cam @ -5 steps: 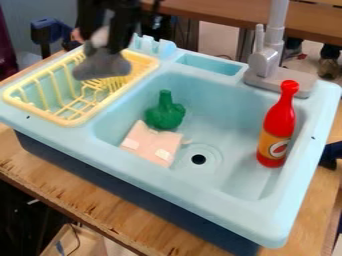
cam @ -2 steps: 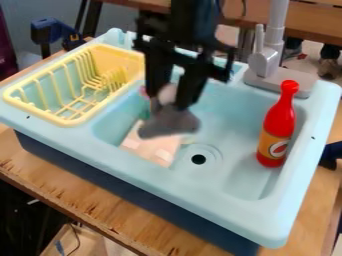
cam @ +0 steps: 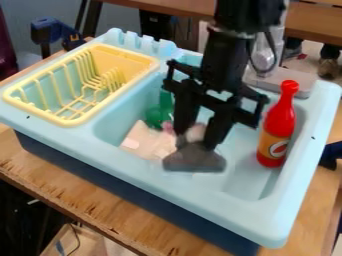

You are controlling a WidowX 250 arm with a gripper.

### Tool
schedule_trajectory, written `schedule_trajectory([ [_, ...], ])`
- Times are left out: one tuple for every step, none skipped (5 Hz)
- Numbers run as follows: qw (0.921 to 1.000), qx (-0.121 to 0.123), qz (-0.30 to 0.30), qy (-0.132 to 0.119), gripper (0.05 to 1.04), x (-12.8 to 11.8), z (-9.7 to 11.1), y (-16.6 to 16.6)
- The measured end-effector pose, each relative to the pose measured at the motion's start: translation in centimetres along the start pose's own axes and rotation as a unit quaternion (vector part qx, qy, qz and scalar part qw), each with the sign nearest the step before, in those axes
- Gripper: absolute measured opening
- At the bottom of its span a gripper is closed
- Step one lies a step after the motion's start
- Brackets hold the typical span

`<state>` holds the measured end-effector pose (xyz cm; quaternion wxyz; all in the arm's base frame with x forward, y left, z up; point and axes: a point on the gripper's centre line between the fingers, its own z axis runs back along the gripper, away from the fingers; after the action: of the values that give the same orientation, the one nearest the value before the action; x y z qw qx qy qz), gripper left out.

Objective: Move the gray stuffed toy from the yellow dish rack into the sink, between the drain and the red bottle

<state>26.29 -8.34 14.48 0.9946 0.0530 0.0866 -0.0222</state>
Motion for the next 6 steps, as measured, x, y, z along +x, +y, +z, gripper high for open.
schedule_trajectory([
  [0.9997, -0.005, 0.001, -0.024, 0.494, 1.0, -0.9, -1.1],
  [0.9986, -0.013, 0.004, -0.051, 0.494, 1.9, -1.1, -1.8],
  [0.9986, -0.015, 0.000, -0.051, 0.494, 2.7, -2.2, -2.3],
  [0.9995, -0.012, -0.003, -0.028, 0.543, 2.5, -3.1, -2.7],
  [0.9998, -0.012, -0.001, -0.012, 0.854, 1.9, -3.7, -2.7],
  [0.9999, -0.010, 0.007, -0.012, 1.014, 1.5, -3.2, -2.6],
])
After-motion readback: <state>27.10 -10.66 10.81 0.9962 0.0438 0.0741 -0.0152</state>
